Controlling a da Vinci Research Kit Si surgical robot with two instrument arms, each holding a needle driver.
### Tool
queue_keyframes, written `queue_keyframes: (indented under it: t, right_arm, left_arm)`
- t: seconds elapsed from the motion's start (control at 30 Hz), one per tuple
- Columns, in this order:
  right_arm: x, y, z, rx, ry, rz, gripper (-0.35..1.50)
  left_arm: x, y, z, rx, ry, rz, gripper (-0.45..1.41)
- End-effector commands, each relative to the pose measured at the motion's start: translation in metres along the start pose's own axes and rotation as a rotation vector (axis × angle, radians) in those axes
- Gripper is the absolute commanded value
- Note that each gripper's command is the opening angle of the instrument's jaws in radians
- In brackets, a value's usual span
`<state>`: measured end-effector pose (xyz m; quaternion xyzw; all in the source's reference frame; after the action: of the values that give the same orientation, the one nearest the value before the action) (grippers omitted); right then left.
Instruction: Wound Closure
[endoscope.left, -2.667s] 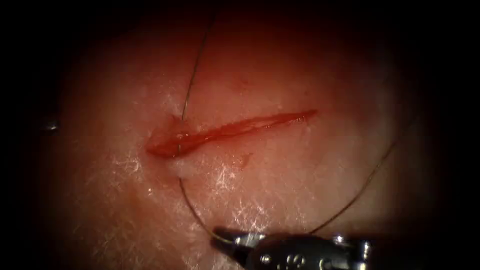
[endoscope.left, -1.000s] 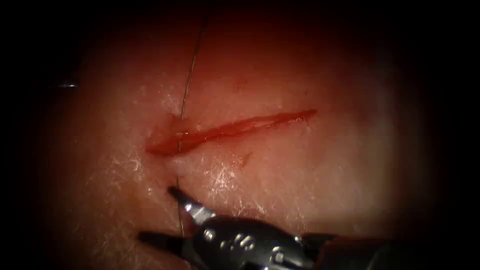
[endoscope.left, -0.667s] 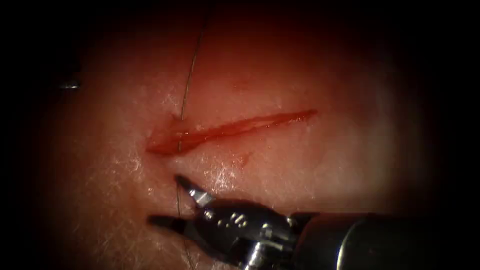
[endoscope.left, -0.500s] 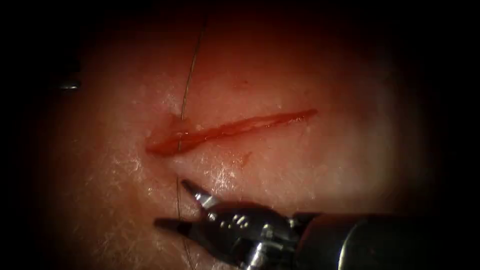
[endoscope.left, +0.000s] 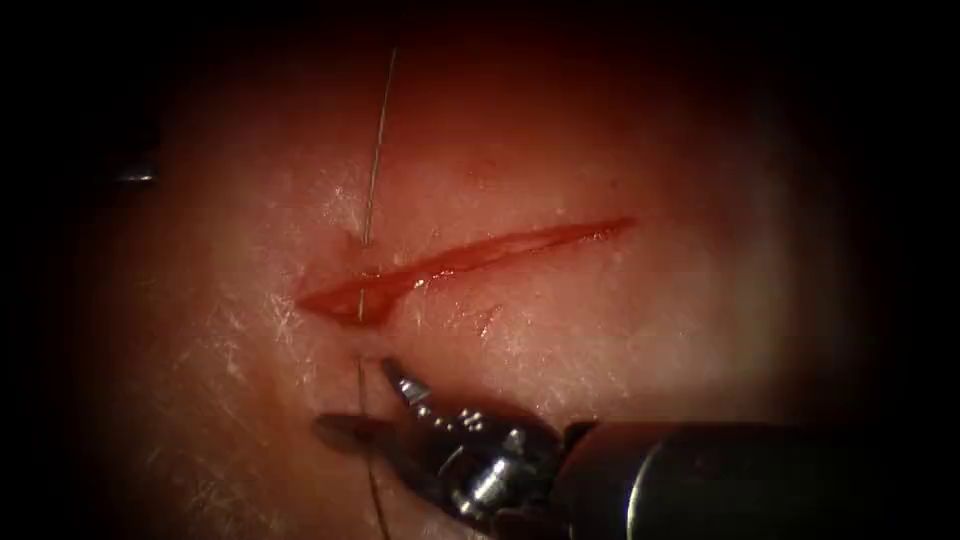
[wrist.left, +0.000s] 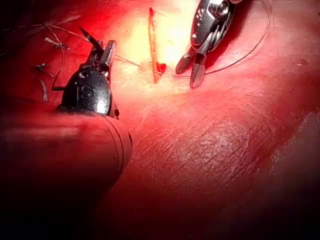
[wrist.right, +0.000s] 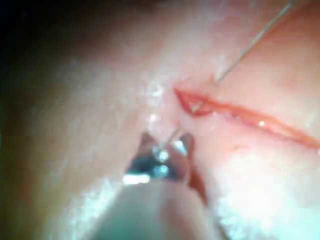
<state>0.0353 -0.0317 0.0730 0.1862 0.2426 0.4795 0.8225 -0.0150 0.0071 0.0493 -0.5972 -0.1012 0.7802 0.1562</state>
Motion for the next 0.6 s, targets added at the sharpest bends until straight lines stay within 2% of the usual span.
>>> queue_keyframes:
  t: [0.03,0.07,0.1,0.43,0.6]
  right_arm:
    - [-0.0002,-0.0004,0.0005,0.004,-0.002,0.004,0.02]
    - [-0.0001,-0.0004,0.0005,0.005,-0.003,0.004,-0.25]
    - [-0.0001,-0.0004,0.0004,0.006,-0.003,0.004,-0.35]
    - [-0.0014,0.0000,-0.0016,0.020,-0.028,-0.008,-0.35]
    - [-0.0026,0.0000,-0.0035,0.045,-0.040,-0.077,-0.35]
  left_arm:
    - [-0.0006,-0.0001,0.0006,0.001,0.002,0.002,-0.45]
    - [-0.0006,-0.0001,0.0006,0.001,0.002,0.002,-0.45]
    - [-0.0006,-0.0001,0.0006,0.001,0.002,0.002,-0.45]
    - [-0.0006,-0.0001,0.0004,-0.002,0.003,0.002,-0.45]
    - [-0.0006,-0.0001,0.0003,-0.002,0.003,0.002,-0.45]
